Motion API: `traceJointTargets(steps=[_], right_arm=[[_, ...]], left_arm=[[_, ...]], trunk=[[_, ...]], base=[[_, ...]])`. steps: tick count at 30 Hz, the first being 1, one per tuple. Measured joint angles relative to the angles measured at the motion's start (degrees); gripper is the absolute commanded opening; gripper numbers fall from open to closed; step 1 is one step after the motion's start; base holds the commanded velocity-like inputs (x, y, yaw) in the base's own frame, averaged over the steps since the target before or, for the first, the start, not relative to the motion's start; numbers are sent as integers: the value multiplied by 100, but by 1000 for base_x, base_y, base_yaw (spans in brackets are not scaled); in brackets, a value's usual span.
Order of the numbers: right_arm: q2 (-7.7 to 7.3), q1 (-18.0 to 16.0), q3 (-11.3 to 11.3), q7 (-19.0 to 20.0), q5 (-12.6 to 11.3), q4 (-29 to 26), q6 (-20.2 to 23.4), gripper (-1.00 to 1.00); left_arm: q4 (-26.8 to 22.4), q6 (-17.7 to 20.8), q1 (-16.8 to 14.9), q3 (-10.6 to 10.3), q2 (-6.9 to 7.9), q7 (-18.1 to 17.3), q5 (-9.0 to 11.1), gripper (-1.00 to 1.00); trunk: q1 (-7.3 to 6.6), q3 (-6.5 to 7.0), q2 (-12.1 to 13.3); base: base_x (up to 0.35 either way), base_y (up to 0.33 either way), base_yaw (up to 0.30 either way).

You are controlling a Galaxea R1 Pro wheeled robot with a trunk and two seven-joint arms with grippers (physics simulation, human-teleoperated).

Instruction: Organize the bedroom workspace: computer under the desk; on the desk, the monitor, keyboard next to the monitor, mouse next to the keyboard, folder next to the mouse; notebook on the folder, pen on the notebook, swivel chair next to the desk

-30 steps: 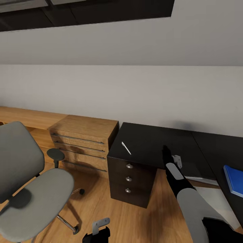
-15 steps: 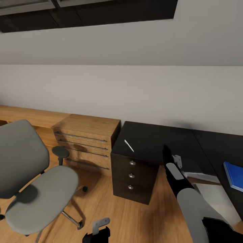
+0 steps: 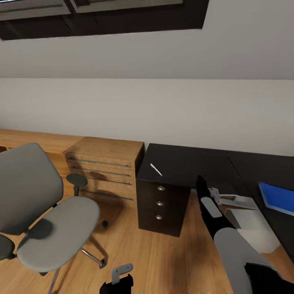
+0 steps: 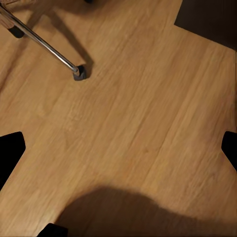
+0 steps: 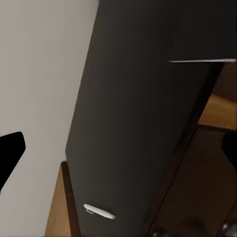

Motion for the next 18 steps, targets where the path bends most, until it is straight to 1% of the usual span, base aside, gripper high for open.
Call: traceJointTargets(steps=[9, 12, 18], right_arm=[[8, 0, 1, 1, -2, 6, 0, 100], [12, 0, 3, 7, -9, 7, 0, 100], [25, 6, 7, 115, -17, 9, 1, 100]], left_arm=[[0, -1, 1, 1, 1, -3, 0, 100], [-1, -1, 1, 1, 4, 0, 0, 100], [-72, -1, -1, 1, 8, 7, 0, 100]], trunk=[[-1, -12, 0], [-1, -15, 0], [-1, -17, 0]], base=[[-10, 8, -234], [-2, 1, -106], [0, 0, -29]])
